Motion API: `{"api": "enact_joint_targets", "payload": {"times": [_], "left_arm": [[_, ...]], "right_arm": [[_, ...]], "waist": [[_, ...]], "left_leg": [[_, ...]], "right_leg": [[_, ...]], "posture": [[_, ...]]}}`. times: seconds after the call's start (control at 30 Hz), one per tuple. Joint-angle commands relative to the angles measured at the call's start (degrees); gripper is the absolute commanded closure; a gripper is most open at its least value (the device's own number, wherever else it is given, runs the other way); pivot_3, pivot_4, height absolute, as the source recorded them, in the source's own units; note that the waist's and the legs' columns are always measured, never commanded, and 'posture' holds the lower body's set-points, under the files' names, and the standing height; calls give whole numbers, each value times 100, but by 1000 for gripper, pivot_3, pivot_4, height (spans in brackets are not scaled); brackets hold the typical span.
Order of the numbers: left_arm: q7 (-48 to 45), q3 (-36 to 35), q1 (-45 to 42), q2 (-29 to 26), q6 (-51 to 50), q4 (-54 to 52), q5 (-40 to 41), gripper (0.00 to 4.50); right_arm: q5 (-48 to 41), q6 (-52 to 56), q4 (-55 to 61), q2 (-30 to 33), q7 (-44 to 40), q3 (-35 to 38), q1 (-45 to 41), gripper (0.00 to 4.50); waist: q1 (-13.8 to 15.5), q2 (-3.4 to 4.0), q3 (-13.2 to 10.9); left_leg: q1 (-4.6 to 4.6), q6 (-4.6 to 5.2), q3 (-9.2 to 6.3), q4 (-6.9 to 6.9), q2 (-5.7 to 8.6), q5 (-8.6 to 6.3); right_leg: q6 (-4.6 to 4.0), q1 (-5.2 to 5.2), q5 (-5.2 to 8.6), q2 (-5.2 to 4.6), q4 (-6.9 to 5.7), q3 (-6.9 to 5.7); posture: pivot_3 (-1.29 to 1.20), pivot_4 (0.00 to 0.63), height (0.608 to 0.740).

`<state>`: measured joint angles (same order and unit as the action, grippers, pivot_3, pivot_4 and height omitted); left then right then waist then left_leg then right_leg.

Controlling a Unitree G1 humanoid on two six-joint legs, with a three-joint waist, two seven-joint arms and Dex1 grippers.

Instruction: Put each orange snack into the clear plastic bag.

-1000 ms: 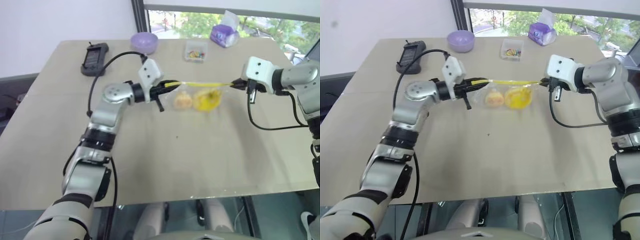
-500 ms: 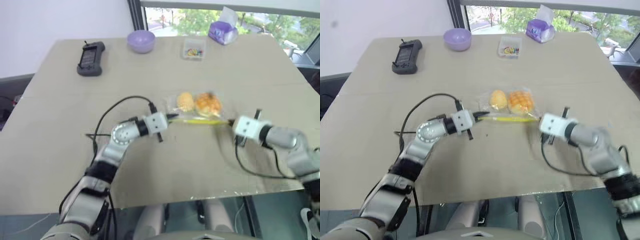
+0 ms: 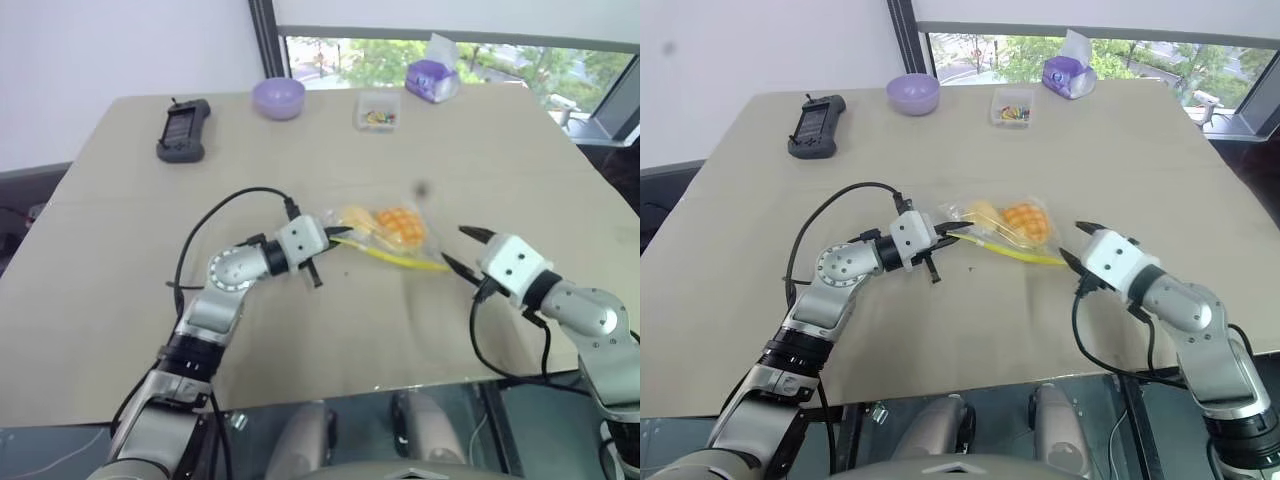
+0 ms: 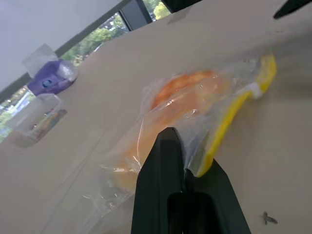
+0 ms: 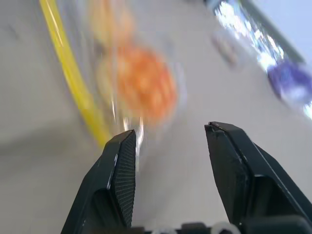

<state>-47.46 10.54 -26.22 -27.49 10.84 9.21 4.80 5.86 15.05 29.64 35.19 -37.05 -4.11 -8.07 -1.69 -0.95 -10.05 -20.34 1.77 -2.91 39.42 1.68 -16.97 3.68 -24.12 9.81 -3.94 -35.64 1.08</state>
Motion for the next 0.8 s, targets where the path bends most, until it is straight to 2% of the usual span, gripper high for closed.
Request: {"api": "enact_joint_targets", "payload": {"times": [0.03, 0.2, 0.5, 0.6, 0.8], "left_arm": [[-112, -134, -213, 16, -392, -410, 268, 4500], [-177, -152, -280, -5, -799, -552, 358, 4500], [-148, -245, -314, 20, -1240, -766, 406, 4500], [-116, -261, -342, 42, -1385, -816, 434, 4500], [-84, -251, -408, 82, -1588, -873, 445, 4500]], "right_arm": [[217, 247, 294, -401, -32, -877, -621, 2016], [576, 308, -224, -807, 143, -1474, -1184, 2016], [852, 11, -910, -1132, 296, -1720, -1535, 2016], [893, -89, -993, -1168, 271, -1752, -1580, 2738], [894, 11, -898, -1260, 223, -1732, -1666, 2738]], "waist": [[-2, 0, 0], [82, -1, 0], [90, -1, 0], [87, -1, 0], [88, -1, 0]], "left_leg": [[-2, 0, -2, 0, 0, 0], [-23, -1, -26, -2, 8, 0], [-69, -18, -23, -20, 13, 8], [-68, -6, -19, -22, 12, 2], [-67, -6, -21, -21, 12, 1]], "right_leg": [[0, -2, 0, 0, 0, -2], [-4, -10, -1, -7, 7, -17], [-6, -60, -1, -8, 20, -16], [-6, -60, -2, -7, 20, -15], [-6, -60, -2, -7, 19, -15]], "posture": [[0, 150, 740], [0, 150, 740], [0, 150, 740], [0, 150, 740], [0, 150, 740]]}}
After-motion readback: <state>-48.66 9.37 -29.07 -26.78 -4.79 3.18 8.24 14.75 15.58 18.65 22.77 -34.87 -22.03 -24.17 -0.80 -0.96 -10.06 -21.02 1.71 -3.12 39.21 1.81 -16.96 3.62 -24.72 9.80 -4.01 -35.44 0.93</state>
